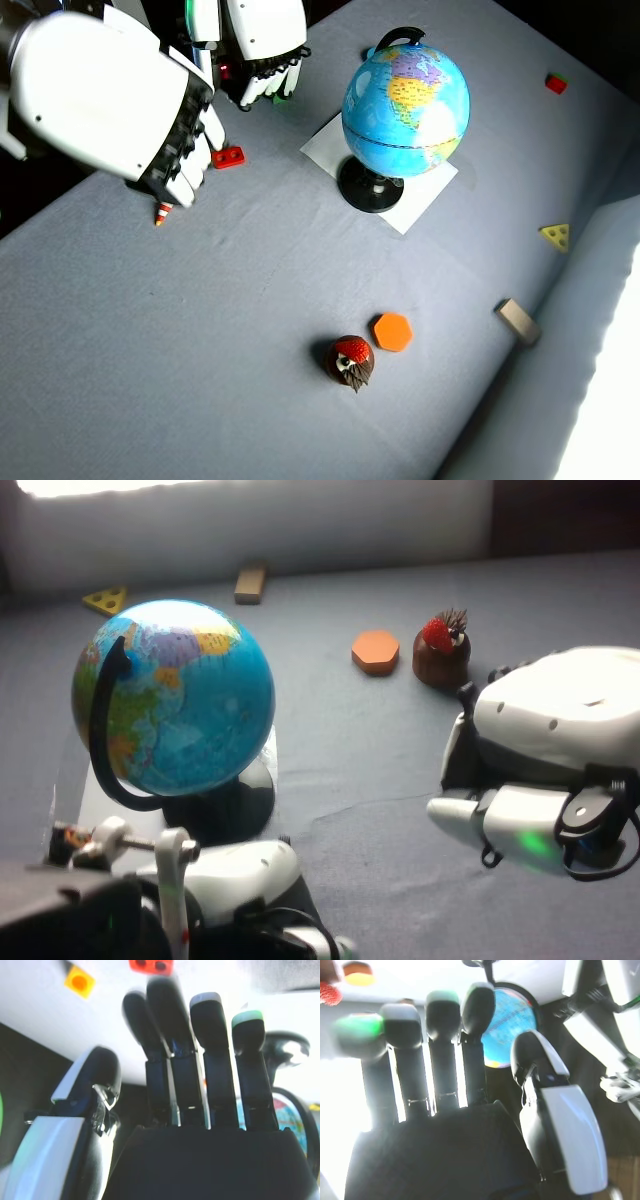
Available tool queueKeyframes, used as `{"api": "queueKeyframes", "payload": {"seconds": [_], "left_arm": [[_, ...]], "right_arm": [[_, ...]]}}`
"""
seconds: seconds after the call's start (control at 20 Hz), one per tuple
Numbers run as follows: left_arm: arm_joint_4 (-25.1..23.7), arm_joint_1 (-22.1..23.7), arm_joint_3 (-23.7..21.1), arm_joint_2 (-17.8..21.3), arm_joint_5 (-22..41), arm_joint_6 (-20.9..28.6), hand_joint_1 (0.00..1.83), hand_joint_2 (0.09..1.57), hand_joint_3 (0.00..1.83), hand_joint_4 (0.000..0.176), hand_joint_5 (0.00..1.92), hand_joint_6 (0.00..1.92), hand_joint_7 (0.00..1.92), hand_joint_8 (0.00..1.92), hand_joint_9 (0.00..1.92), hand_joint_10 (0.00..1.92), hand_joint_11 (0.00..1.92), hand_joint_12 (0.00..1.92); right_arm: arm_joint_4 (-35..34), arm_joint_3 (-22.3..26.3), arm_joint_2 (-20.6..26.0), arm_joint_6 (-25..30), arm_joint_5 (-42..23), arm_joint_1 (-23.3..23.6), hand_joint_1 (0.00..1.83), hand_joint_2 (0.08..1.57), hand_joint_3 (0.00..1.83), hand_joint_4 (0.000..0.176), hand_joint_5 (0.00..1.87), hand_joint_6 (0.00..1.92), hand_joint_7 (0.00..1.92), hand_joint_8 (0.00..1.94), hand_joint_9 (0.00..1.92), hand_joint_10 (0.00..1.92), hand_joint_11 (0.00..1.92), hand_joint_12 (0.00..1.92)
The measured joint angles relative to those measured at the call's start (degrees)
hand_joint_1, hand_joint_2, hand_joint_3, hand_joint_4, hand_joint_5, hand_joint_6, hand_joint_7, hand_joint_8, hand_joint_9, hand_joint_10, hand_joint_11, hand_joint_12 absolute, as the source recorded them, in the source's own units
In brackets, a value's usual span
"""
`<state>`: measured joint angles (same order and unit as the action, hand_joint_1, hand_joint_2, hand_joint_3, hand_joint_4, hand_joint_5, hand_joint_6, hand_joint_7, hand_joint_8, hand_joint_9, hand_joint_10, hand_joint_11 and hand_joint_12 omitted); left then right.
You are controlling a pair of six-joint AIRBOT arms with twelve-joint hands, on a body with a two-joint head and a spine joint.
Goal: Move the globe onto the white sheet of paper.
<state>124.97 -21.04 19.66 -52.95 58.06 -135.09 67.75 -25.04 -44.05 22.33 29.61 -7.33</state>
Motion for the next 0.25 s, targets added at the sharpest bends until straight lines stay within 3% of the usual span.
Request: {"api": "queueKeyframes", "payload": {"seconds": [0.05, 0.1, 0.25], "left_arm": [[0.3, 0.5, 0.2, 0.0, 0.0, -0.3, 0.64, 1.42, 0.01, 0.0, 1.07, 1.92, 1.26, 1.92, 1.29, 1.92, 1.26, 1.92], [0.7, 0.9, 0.3, 0.0, 0.1, -0.5, 0.65, 1.42, 0.01, 0.0, 1.07, 1.92, 1.26, 1.92, 1.29, 1.92, 1.27, 1.92], [1.4, 2.6, 0.3, 0.0, 0.3, -1.0, 0.68, 1.43, 0.01, 0.0, 1.07, 1.92, 1.25, 1.92, 1.28, 1.92, 1.27, 1.92]], "right_arm": [[-0.2, 0.0, 0.0, 0.1, -0.1, -0.2, 0.67, 1.45, 0.08, 0.138, 1.21, 1.92, 1.31, 1.94, 1.37, 1.92, 1.48, 1.92], [-0.2, 0.0, 0.0, 0.2, -0.3, -0.2, 0.68, 1.45, 0.08, 0.168, 1.22, 1.92, 1.31, 1.94, 1.37, 1.92, 1.48, 1.92], [1.2, 0.0, 0.1, 0.9, -1.6, -0.4, 0.7, 1.44, 0.08, 0.176, 1.23, 1.92, 1.32, 1.94, 1.37, 1.92, 1.48, 1.92]]}}
